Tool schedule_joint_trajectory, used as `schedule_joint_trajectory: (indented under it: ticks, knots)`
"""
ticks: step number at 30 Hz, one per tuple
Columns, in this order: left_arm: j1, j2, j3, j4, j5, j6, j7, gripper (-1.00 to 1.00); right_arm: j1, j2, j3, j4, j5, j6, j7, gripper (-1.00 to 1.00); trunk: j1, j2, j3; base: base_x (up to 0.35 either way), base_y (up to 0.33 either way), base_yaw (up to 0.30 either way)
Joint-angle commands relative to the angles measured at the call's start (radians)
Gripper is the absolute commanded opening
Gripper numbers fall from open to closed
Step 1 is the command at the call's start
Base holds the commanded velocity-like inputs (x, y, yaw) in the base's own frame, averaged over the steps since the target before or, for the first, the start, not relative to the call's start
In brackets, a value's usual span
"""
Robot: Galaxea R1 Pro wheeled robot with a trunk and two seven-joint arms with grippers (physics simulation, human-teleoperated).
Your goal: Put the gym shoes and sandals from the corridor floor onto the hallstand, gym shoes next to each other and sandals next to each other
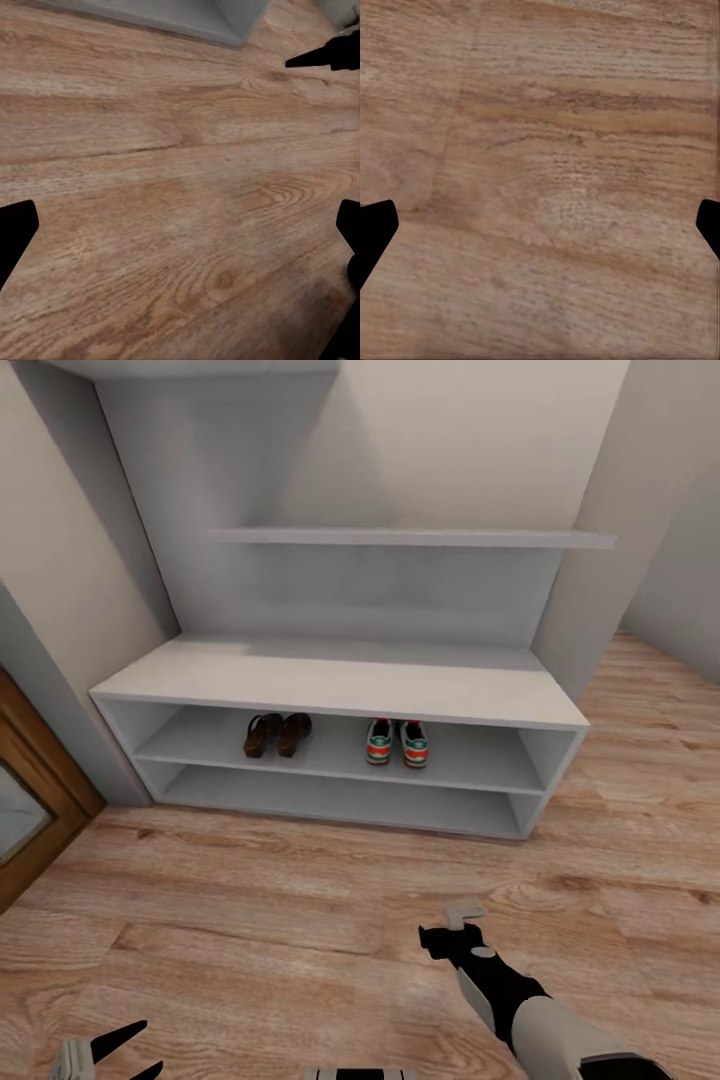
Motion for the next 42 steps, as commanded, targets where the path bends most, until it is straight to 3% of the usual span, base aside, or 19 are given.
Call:
schedule_joint_trajectory:
  ticks: [1,4,5,9,10,13,26,32,38,42]
  knots:
    - [0.0,0.0,0.001,0.001,0.001,-0.006,-0.003,1.0,-0.001,-0.003,0.006,0.02,0.005,-0.023,-0.002,1.0,-0.004,0.007,0.003,0.0,0.0,0.0]
    - [0.001,0.001,0.001,0.002,0.001,-0.006,-0.003,1.0,0.0,-0.012,0.006,0.073,0.01,-0.074,0.0,1.0,-0.016,0.028,0.012,0.0,0.0,0.0]
    - [0.001,-0.001,0.001,0.003,0.001,-0.006,0.034,1.0,0.035,-0.076,0.006,0.154,0.03,-0.187,0.003,1.0,-0.019,0.035,0.015,0.0,0.0,0.0]
    - [0.001,-0.001,0.001,0.004,0.002,-0.006,0.049,1.0,0.072,-0.101,0.006,0.16,0.031,-0.227,0.012,1.0,-0.035,0.063,0.028,0.0,0.0,0.0]
    - [0.002,-0.002,0.001,0.006,0.003,-0.004,0.066,1.0,0.122,-0.126,0.006,0.163,0.03,-0.306,0.037,1.0,-0.039,0.07,0.031,0.0,0.0,0.0]
    - [0.001,-0.002,0.002,0.029,0.004,-0.005,0.114,1.0,0.157,-0.143,0.005,0.164,0.028,-0.388,0.06,1.0,-0.05,0.091,0.04,0.0,0.0,0.0]
    - [0.001,-0.007,0.002,0.077,0.004,-0.006,0.286,1.0,0.249,-0.158,0.003,0.164,0.022,-0.52,0.072,1.0,-0.1,0.182,0.081,0.0,0.0,0.0]
    - [0.001,-0.009,0.001,0.103,0.004,-0.007,0.406,1.0,0.287,-0.161,0.0,0.164,0.013,-0.593,0.069,1.0,-0.123,0.224,0.1,0.0,0.0,0.0]
    - [0.001,-0.013,0.002,0.129,0.003,-0.008,0.51,1.0,0.316,-0.163,-0.001,0.164,-0.015,-0.618,0.067,1.0,-0.146,0.266,0.118,0.0,0.0,0.0]
    - [0.001,-0.024,0.0,0.145,0.003,-0.008,0.584,1.0,0.338,-0.173,-0.001,0.164,-0.06,-0.625,0.067,1.0,-0.161,0.294,0.131,0.0,0.0,0.0]
